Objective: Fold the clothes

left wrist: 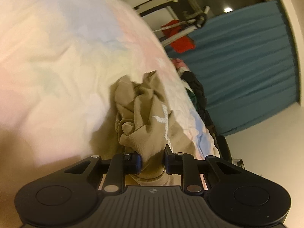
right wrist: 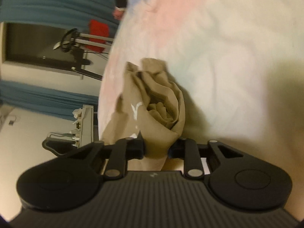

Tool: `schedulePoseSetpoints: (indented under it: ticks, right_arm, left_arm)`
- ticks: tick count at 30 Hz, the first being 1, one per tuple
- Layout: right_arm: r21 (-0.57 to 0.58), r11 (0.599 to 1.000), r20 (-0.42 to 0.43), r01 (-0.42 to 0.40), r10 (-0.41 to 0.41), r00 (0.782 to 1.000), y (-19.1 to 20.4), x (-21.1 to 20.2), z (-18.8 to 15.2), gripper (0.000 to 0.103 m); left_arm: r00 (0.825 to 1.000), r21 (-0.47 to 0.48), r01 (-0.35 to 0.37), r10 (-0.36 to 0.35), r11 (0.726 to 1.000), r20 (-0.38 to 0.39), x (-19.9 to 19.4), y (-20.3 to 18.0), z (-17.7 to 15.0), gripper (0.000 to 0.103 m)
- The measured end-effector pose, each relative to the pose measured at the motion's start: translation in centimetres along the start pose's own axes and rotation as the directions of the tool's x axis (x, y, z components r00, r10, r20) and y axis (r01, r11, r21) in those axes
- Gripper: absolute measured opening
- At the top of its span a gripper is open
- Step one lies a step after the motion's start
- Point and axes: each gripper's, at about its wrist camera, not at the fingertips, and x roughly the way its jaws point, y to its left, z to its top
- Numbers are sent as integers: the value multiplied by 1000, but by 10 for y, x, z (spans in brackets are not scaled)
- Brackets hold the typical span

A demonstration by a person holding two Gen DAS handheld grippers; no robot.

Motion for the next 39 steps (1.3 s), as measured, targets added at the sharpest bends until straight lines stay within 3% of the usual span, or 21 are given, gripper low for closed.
schedulePoseSetpoints:
  ticks: [4, 7, 11, 14, 17, 21, 26, 28, 32, 34, 36, 39]
  right_arm:
    - [-41, 999, 34, -11, 12, 999, 22, -34, 5, 22]
    - [-72, 997, 58, -18, 22, 998, 39, -60, 9, 21]
    - [-70, 998, 82, -4, 10, 997, 55, -95, 51, 21]
    - [-56, 998, 118, 1, 6, 993, 62, -113, 88, 21]
    - [-62, 998, 160, 5, 5, 987, 73, -107, 128, 21]
    - [-109, 994, 233, 21, 5, 972, 107, -79, 199, 21]
    - [-245, 969, 346, 31, 57, 937, 151, -50, 276, 21]
    - [-289, 956, 377, 51, 64, 924, 154, -35, 300, 21]
    - [-302, 947, 390, 114, 14, 921, 121, 5, 329, 21]
    - [-291, 945, 377, 147, -28, 926, 89, 18, 327, 21]
    - [-269, 947, 357, 175, -70, 931, 57, 27, 318, 21]
    - [-232, 954, 321, 188, -107, 941, 9, 28, 289, 21]
  left_arm:
    - [999, 19, 20, -19, 1000, -43, -11, -24, 6, 23]
    - [992, 30, 35, -31, 999, -119, -13, -57, 10, 23]
    - [971, 69, 40, -22, 997, -240, 10, -117, 13, 23]
    - [957, 105, 24, 8, 994, -291, 45, -164, 16, 23]
    - [956, 125, 14, 24, 992, -293, 94, -208, 26, 22]
    - [962, 160, 8, 36, 987, -270, 167, -266, 41, 22]
    - [976, 199, 68, -25, 978, -215, 246, -325, 50, 22]
    - [979, 239, 82, -32, 968, -203, 274, -329, 44, 22]
    - [982, 346, 91, -26, 934, -189, 329, -324, 25, 22]
    - [979, 402, 84, -1, 912, -204, 351, -305, 7, 22]
    - [970, 411, 63, 41, 909, -241, 364, -273, -10, 22]
    - [965, 456, 70, 56, 887, -257, 356, -236, -34, 22]
